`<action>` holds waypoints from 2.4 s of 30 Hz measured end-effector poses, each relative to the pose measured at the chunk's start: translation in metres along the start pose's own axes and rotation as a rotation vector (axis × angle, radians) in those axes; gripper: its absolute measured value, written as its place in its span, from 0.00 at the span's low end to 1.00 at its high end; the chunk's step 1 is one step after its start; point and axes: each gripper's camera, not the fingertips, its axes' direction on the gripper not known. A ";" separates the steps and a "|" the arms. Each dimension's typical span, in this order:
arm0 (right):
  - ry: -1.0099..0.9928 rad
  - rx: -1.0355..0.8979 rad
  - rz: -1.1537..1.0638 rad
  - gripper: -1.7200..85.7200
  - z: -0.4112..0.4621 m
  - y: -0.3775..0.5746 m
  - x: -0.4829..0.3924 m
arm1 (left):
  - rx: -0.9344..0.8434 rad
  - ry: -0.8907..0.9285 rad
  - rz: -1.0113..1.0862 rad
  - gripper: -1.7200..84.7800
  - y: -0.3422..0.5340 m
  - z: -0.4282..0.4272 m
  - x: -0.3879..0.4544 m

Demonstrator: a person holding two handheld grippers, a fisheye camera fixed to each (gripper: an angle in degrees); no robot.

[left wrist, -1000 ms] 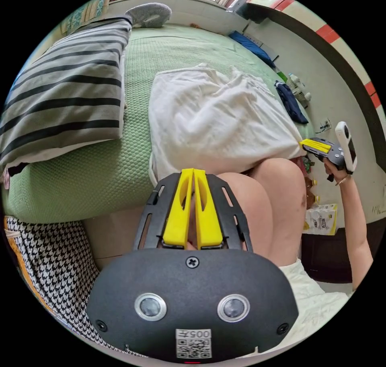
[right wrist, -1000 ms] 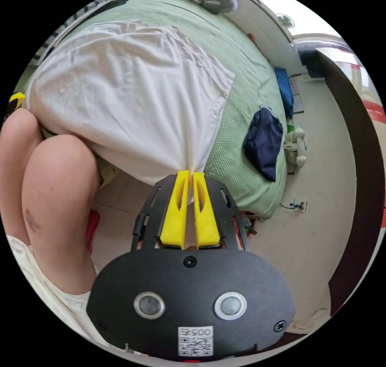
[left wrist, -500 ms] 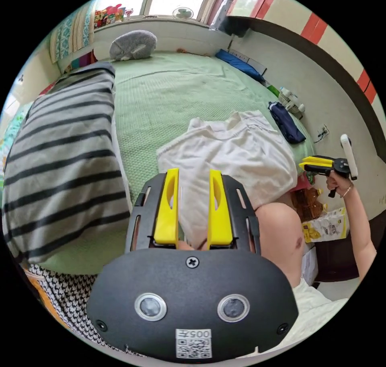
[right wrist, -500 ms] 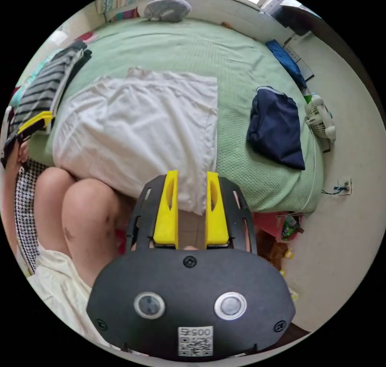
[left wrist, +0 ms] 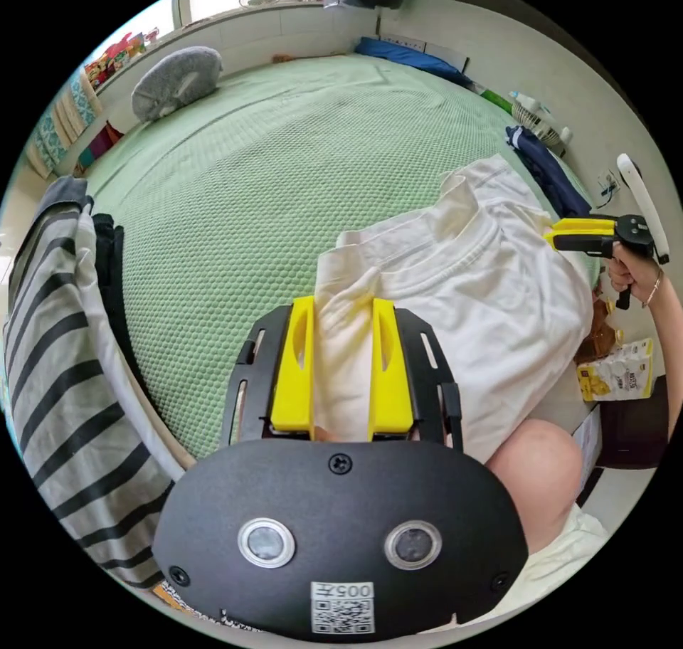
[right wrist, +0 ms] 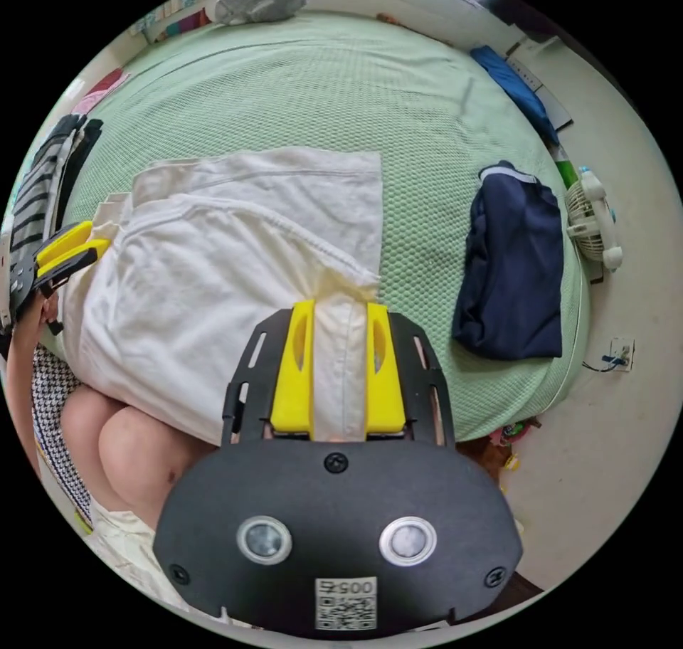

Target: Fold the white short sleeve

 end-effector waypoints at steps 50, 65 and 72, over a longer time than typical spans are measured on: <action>0.101 0.187 -0.357 0.00 -0.096 0.016 -0.144 | -0.040 -0.164 -0.196 0.04 0.028 -0.056 -0.027; 0.043 0.160 -0.419 0.00 -0.061 0.036 -0.111 | -0.055 -0.142 -0.143 0.12 0.028 -0.043 -0.038; 0.017 0.170 -0.396 0.01 -0.056 0.051 -0.085 | -0.012 -0.007 -0.170 0.04 0.054 -0.071 -0.050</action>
